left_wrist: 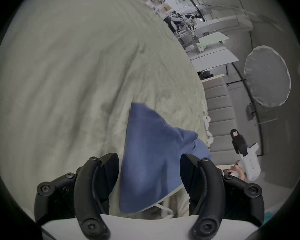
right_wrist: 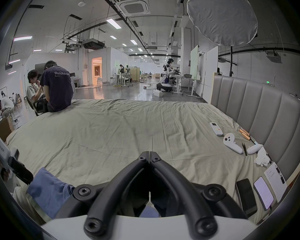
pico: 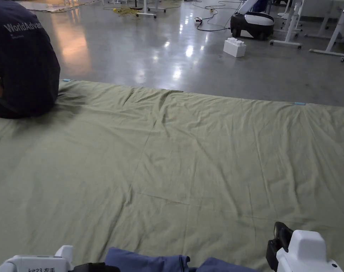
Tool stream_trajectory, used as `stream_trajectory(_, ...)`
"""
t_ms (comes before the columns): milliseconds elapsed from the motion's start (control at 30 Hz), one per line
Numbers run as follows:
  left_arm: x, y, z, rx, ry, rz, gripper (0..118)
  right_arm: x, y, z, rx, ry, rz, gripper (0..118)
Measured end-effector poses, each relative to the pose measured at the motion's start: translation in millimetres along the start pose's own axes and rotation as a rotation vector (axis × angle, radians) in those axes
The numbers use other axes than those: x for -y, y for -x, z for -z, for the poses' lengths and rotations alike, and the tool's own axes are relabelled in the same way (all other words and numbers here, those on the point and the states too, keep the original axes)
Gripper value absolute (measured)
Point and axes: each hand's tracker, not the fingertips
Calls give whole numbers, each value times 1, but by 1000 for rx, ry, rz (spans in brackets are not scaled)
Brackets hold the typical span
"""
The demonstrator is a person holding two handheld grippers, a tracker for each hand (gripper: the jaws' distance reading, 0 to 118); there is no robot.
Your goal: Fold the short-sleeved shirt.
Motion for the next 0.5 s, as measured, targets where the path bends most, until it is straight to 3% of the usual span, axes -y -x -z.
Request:
stream_trajectory(100, 3, 13, 2, 141, -46, 12, 74, -1, 0, 0, 5, 0, -7, 1)
stream_trajectory(200, 5, 19, 13, 145, -39, 0, 69, -1, 0, -1, 12, 4, -10, 1)
stream_trajectory(300, 5, 17, 24, 19, -15, 45, 18, -1, 0, 0, 18, 9, -14, 1)
stream_trajectory(400, -1, 18, 14, 70, -34, 24, 16, -2, 0, -1, 19, 12, -19, 1)
stream_trajectory(433, 30, -50, 7, 66, -34, 27, 15, -2, 1, -1, 20, 12, -22, 1)
stream_trajectory(500, 36, -64, -1, 74, -51, 70, 14, -3, 1, -1, 18, 12, -27, 1)
